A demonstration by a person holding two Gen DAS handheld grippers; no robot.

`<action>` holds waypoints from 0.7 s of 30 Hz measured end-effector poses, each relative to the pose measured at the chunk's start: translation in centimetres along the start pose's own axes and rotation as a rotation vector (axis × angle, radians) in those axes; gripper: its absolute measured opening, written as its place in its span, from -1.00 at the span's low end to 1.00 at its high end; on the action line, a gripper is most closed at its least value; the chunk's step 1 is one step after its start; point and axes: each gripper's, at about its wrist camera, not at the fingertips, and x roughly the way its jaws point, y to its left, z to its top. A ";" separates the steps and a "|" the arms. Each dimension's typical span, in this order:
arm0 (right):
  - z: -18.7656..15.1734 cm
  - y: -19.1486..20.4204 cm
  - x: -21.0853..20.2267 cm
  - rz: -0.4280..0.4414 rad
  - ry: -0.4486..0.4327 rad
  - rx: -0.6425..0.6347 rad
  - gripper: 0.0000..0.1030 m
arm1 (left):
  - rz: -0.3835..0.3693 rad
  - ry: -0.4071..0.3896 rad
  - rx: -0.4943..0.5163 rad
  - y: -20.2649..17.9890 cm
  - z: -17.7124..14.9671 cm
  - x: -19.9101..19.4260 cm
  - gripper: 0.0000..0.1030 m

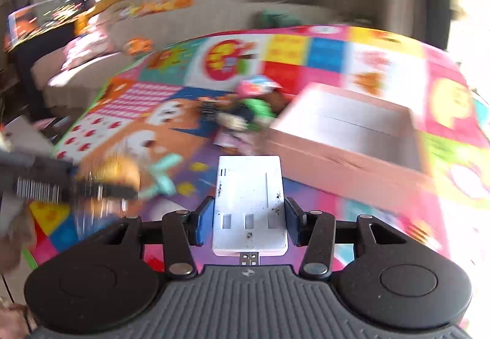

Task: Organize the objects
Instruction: 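Lift the bread bun with the left tool while the right tool grasps the white plastic card, then lower the bread bun into the pink box and open the left tool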

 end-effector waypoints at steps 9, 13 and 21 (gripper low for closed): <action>-2.7 -6.3 -2.0 -0.124 -0.094 0.163 -0.08 | 0.001 -0.072 0.118 -7.6 9.9 15.3 0.22; -3.1 -7.6 -2.1 -0.129 -0.112 0.180 -0.08 | 0.073 0.012 0.052 -6.2 8.8 19.3 0.22; -1.8 -9.5 0.2 -0.168 -0.115 0.205 -0.08 | 0.009 -0.049 0.291 -8.2 7.5 18.7 0.24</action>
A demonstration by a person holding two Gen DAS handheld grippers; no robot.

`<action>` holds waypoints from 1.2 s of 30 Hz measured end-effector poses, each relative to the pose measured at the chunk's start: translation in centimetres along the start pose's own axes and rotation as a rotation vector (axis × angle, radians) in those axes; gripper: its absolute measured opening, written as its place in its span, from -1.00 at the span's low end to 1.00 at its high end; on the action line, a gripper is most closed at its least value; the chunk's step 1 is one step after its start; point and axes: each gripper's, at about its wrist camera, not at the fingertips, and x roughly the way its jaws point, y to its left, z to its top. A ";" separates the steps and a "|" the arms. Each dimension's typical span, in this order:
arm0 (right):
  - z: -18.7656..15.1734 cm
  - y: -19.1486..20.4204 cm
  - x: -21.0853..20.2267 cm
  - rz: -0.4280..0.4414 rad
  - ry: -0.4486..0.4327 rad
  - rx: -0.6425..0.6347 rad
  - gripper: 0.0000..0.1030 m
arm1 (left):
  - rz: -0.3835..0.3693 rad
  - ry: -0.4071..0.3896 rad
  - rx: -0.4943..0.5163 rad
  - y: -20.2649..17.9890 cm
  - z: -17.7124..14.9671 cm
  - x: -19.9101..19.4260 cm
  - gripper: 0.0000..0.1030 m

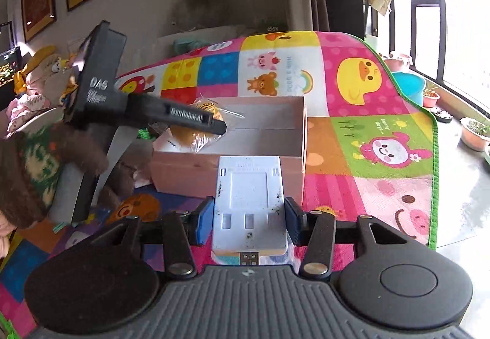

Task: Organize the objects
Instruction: 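Lower the bread bun into the pink box and open the left tool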

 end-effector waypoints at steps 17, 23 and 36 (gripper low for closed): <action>0.0 0.3 1.8 -0.038 0.037 0.008 -0.08 | 0.070 -0.190 0.027 0.3 -1.1 -0.1 0.28; -0.3 -0.2 2.0 -0.055 0.049 0.014 -0.08 | 0.097 0.015 0.089 -0.3 -0.8 1.6 0.27; -1.0 -0.6 3.4 -0.060 0.090 0.039 -0.08 | 0.003 -0.123 -0.247 2.4 2.0 0.3 0.21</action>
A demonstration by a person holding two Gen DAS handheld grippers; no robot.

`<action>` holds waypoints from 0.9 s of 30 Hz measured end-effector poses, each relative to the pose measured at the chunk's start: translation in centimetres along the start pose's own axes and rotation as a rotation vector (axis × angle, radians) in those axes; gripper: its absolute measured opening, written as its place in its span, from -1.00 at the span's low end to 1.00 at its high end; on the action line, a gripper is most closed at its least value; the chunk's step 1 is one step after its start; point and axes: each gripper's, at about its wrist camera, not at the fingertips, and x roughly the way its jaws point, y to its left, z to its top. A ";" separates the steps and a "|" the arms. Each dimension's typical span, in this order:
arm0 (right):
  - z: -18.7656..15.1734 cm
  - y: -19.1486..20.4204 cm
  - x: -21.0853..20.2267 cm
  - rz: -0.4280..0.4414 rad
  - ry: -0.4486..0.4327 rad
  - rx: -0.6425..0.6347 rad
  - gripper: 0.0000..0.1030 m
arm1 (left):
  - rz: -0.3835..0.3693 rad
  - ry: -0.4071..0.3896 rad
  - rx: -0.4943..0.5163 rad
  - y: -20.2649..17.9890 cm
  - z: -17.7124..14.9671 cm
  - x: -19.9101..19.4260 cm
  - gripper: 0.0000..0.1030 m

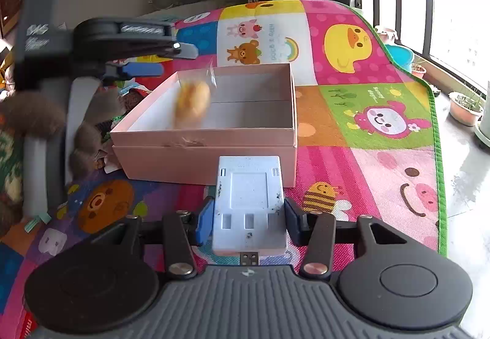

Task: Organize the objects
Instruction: 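Lower the bread bun into the pink box and open the left tool, then lower the white card into the pink box and open the right tool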

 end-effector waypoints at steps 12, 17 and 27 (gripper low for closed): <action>6.9 0.5 -2.3 0.029 -0.160 -0.014 -0.08 | -0.018 0.021 -0.046 2.9 -3.3 -8.3 0.20; 13.5 0.2 2.1 -0.007 -0.195 0.015 0.10 | 0.050 0.060 0.016 4.6 -5.2 -12.4 0.20; 6.8 3.3 1.7 0.002 -0.145 -0.079 0.61 | 0.226 0.117 -0.147 12.9 -7.6 -16.2 0.20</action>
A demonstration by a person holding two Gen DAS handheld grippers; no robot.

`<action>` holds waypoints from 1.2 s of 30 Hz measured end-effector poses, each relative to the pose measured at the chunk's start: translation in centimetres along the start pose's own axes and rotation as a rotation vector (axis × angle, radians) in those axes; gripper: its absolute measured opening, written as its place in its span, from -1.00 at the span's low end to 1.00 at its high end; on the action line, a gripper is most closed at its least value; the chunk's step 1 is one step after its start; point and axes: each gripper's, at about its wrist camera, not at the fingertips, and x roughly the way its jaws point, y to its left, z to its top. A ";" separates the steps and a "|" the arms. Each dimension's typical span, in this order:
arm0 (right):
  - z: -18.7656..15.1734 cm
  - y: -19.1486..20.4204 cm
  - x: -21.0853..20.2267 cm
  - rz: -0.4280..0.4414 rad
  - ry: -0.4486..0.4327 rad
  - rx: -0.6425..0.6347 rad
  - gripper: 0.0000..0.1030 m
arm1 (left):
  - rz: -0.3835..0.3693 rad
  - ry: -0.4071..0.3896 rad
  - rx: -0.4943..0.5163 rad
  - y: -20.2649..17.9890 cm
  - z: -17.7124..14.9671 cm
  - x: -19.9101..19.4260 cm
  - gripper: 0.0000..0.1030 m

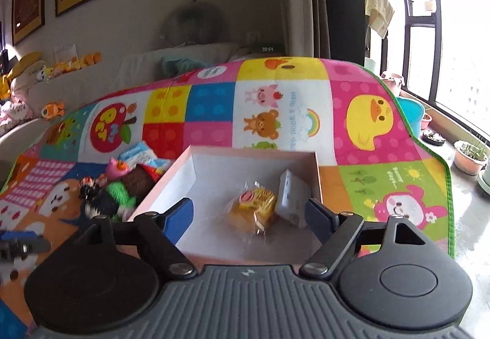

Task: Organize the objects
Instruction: 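Lower the white card into the pink box and open the right tool, then grasp the crocheted doll with red hat with the left tool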

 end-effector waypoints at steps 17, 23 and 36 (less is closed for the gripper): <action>-9.0 1.7 -3.3 0.013 0.043 0.132 1.00 | -0.127 -0.040 0.087 -6.0 2.4 1.3 0.20; -9.2 1.4 -3.4 0.002 0.035 0.163 1.00 | -0.113 -0.018 0.255 -8.5 6.5 6.5 0.20; -9.3 0.7 -2.8 0.032 0.067 0.210 1.00 | -0.066 0.160 0.302 -7.9 8.2 15.4 0.32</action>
